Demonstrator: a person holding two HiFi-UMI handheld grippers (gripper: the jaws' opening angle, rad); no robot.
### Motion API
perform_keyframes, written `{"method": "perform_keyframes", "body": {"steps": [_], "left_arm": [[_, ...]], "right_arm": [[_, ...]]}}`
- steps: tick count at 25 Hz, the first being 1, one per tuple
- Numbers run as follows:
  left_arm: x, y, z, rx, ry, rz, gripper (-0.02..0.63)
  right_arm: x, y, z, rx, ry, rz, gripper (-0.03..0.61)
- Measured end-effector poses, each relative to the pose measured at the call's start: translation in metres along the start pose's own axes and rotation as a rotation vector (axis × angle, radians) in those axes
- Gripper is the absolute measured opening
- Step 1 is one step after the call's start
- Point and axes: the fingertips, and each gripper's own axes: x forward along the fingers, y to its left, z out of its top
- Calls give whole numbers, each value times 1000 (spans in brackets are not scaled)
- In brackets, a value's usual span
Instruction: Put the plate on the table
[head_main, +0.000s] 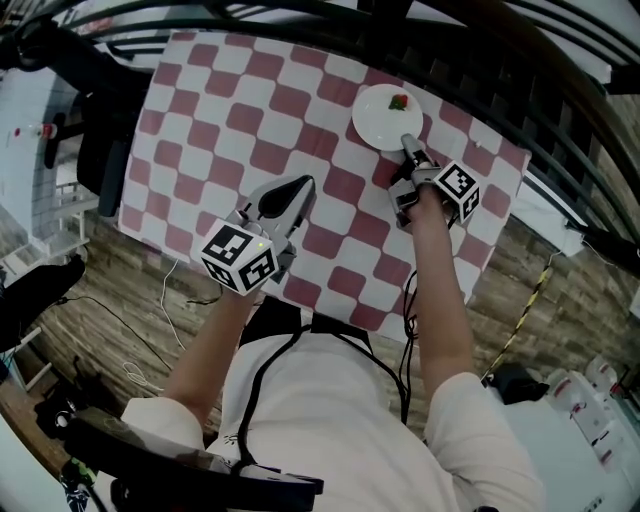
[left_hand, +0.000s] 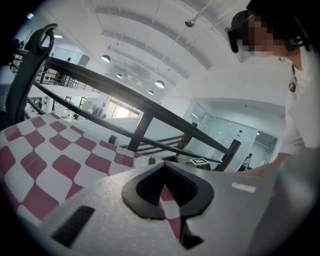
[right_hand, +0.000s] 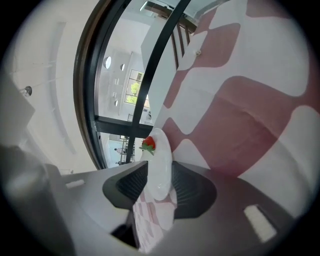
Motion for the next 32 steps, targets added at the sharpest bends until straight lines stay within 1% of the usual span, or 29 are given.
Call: {"method": "perform_keyframes", "body": {"steps": [2,3,5,7,11,15,20,25,29,32], "left_arm": [[-3,-2,2,3,-3,-4,6],[-5,-3,4,5,-3,-7,6],[-9,-7,6,11,-2,-15,6],[-13,-11,7,14,0,-22,6],[-21,-18,9,24,3,-40,6],[-28,-26,13,43,5,-66,6],[-39,-44,13,74,24,-106,6],[-49,-60,22,86,17,-156,6],[-61,-70,31,100,4,-186,6],[-74,-77,36,110,-1,-203,6]], "right_arm": [[-1,7,-2,-15,10,14,217],[-2,9,-3,-25,13,11,243],[-9,9,-8,-31,13,1,264],[-19,6,-14,-24,11,-3,265],[-40,5,-27,-27,14,15,230],[-59,16,-36,-52,-1,40,194],[-86,32,-48,-84,-18,68,96],[-118,55,-60,-127,-53,98,15],[-150,78,-79,-173,-65,137,6],[-173,94,-96,-173,-83,176,6]]}}
